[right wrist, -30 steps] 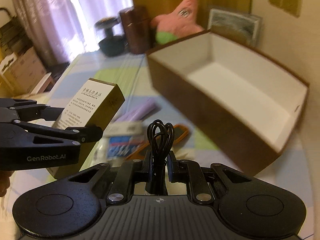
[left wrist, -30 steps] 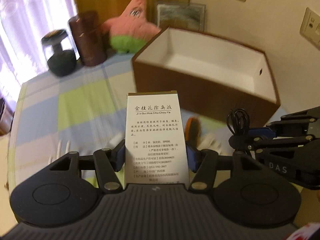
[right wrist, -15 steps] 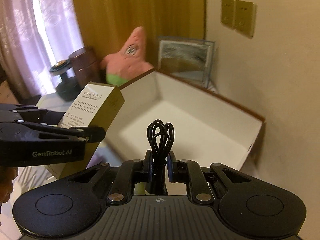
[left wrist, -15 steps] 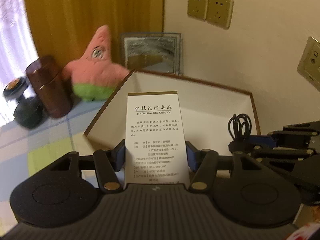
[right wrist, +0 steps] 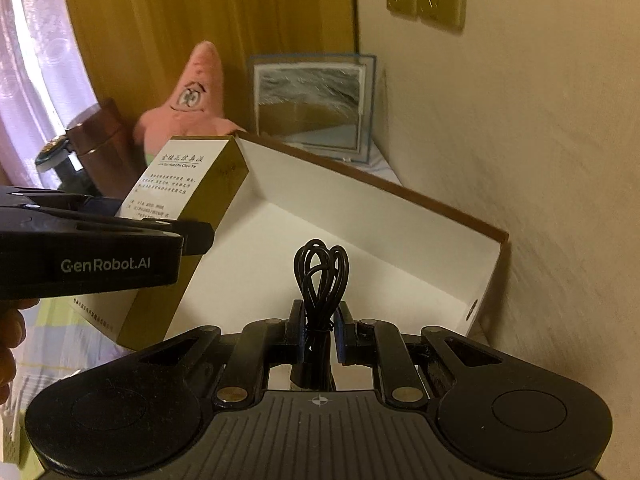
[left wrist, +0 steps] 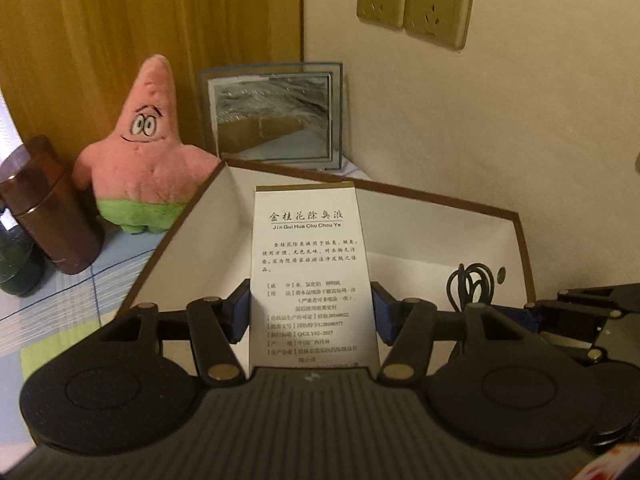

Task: Organize rigid objects
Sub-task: 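Carry the medicine box and cable over the brown box with both tools, then open the left tool to drop the medicine box while the right tool drops the cable into the brown box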

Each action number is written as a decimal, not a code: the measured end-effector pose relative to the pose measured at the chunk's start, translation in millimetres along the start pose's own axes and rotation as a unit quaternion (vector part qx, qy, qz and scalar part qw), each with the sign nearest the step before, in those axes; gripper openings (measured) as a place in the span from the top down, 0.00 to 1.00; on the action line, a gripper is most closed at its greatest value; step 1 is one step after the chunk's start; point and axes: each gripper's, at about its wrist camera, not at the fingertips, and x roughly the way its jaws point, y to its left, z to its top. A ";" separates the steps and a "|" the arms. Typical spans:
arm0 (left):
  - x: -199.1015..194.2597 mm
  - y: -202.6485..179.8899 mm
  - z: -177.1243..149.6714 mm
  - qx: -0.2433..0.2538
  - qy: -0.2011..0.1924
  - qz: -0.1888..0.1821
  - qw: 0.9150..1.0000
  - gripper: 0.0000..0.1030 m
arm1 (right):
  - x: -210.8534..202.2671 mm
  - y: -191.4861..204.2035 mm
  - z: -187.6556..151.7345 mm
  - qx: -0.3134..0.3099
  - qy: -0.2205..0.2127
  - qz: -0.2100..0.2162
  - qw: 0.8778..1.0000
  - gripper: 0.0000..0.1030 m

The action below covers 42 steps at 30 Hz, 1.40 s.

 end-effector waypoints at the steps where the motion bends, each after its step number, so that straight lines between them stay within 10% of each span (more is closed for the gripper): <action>1: 3.1 -1.1 -1.1 0.001 0.003 0.000 1.000 0.45 | 4.2 -1.7 0.2 0.003 0.004 -0.001 1.000 0.90; 29: 47.9 13.6 -8.6 0.004 0.065 0.006 0.998 0.44 | 46.4 -16.8 5.1 0.008 0.043 -0.008 0.999 0.89; 34: 33.8 20.6 -12.7 0.003 0.057 0.007 0.998 0.40 | 35.1 -20.2 -0.8 0.012 0.024 0.001 1.000 0.48; 42: -1.0 26.5 -26.7 -0.004 0.044 0.005 0.999 0.40 | -2.7 -13.6 -11.3 0.015 -0.003 0.012 1.000 0.47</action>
